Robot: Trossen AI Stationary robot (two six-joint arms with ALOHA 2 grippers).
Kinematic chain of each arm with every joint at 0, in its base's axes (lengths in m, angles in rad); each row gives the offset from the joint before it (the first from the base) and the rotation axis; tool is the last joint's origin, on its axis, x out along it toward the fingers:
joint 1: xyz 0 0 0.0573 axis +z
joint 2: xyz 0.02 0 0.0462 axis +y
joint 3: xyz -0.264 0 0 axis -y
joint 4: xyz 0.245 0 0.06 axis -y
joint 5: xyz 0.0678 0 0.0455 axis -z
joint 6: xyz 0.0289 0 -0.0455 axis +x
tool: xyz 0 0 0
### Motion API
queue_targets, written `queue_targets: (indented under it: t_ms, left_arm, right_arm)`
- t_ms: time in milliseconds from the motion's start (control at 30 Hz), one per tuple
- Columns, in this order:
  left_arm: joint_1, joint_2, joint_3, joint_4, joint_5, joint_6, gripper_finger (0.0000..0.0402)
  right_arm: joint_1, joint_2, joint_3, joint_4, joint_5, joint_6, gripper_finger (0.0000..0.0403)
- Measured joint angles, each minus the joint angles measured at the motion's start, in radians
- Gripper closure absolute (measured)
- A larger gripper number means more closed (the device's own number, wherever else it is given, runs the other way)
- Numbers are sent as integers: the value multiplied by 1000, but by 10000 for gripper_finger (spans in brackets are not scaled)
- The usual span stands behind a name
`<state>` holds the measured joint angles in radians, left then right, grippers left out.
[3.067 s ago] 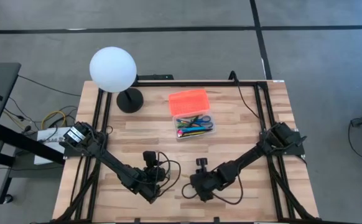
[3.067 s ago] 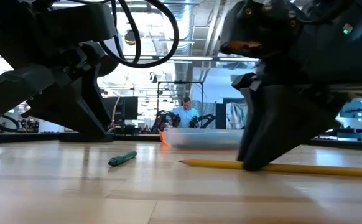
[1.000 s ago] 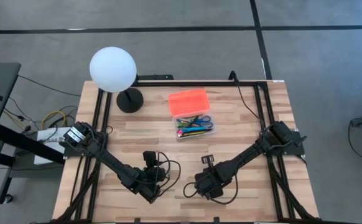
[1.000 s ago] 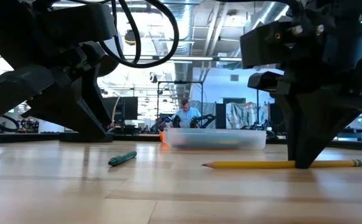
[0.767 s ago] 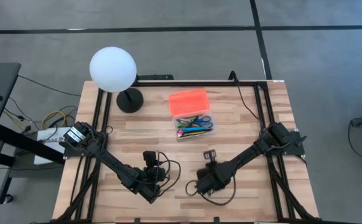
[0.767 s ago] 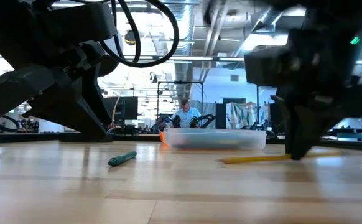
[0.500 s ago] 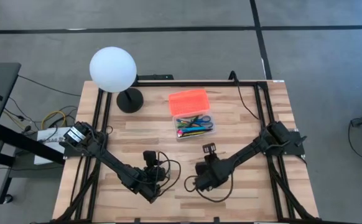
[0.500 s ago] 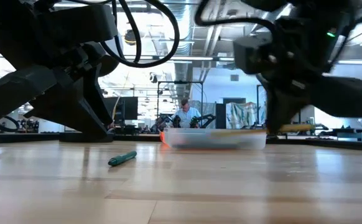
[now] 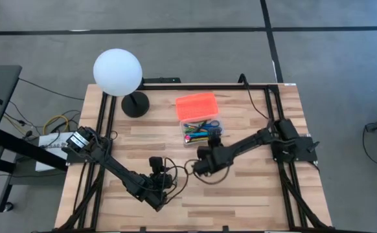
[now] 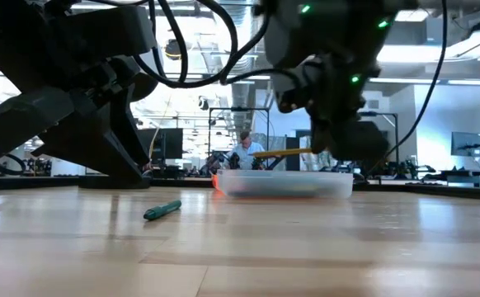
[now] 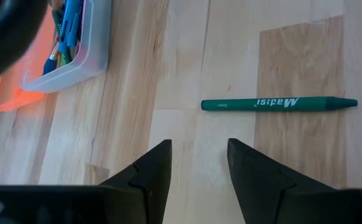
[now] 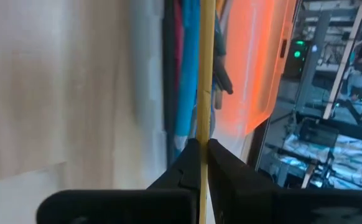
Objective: Pick & place school supplies into a supply box
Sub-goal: Put the yellow pencil into the orange supply box, then put the green crayon into the orange supply box
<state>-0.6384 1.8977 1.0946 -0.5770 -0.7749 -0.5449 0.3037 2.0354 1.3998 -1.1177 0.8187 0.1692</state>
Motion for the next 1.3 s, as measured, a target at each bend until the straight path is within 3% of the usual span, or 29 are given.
queue_targets:
  t_ms: [367, 733, 967, 1300]
  left_arm:
    - [0, 0, 0, -9, 0, 0, 251]
    - [0, 0, 0, -9, 0, 0, 251]
    - [0, 0, -1, -9, 0, 0, 251]
    - [0, 0, -1, -8, 0, 0, 251]
  right_arm:
    - [-111, -2, 2, 61, -4, -71, 402]
    - [-170, -3, 2, 236, -31, -213, 402]
    - [-208, -3, 2, 244, -43, -199, 400]
    - [-221, -3, 3, 245, -60, -167, 341]
